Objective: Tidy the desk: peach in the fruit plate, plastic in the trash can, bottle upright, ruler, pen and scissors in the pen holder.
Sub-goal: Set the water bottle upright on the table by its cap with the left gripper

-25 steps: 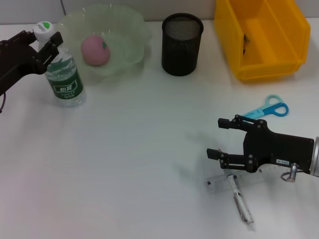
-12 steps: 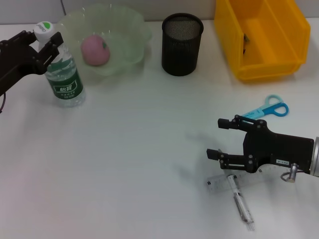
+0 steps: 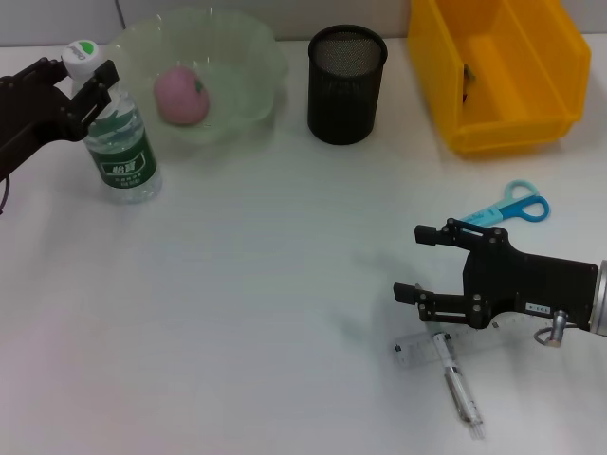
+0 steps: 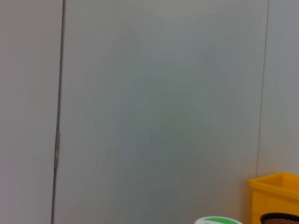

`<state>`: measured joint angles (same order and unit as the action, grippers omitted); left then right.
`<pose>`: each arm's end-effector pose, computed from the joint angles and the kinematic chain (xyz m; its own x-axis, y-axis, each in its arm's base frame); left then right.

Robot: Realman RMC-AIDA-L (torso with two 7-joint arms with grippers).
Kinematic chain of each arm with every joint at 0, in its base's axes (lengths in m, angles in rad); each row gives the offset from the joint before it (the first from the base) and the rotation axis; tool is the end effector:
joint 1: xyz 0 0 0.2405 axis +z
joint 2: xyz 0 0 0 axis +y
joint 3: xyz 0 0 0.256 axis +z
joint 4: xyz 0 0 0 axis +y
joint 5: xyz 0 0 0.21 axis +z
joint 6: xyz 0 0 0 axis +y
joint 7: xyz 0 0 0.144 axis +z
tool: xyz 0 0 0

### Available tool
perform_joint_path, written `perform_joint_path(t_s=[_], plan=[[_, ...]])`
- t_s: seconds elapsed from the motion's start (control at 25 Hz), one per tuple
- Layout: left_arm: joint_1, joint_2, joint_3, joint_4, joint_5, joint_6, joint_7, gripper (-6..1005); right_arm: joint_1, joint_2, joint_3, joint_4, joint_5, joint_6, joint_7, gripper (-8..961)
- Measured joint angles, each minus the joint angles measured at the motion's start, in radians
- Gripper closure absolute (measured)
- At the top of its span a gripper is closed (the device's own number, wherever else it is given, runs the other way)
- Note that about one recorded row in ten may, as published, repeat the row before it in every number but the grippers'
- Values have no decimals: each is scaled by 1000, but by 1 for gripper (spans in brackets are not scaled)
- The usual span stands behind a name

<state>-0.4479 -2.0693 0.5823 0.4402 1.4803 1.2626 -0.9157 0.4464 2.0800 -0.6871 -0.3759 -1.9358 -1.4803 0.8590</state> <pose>-0.3129 0.3498 0.0324 0.6964 0.0637 0.7148 0.6239 -0.5461 -0.5591 0.3000 0.2825 -0.0457 0.8479 -0.1540 -0.5072 -0.3226 -0.9092 -0.2632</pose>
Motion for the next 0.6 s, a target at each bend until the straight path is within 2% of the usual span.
perform_joint_path(t_s=[0.36, 0.6], plan=[[-1, -2, 3, 0, 0, 1, 10, 555, 1, 0, -2, -3, 0, -1, 0, 136], [-3, -2, -1, -1, -2, 1, 10, 448, 1, 0, -2, -3, 0, -1, 1, 136]])
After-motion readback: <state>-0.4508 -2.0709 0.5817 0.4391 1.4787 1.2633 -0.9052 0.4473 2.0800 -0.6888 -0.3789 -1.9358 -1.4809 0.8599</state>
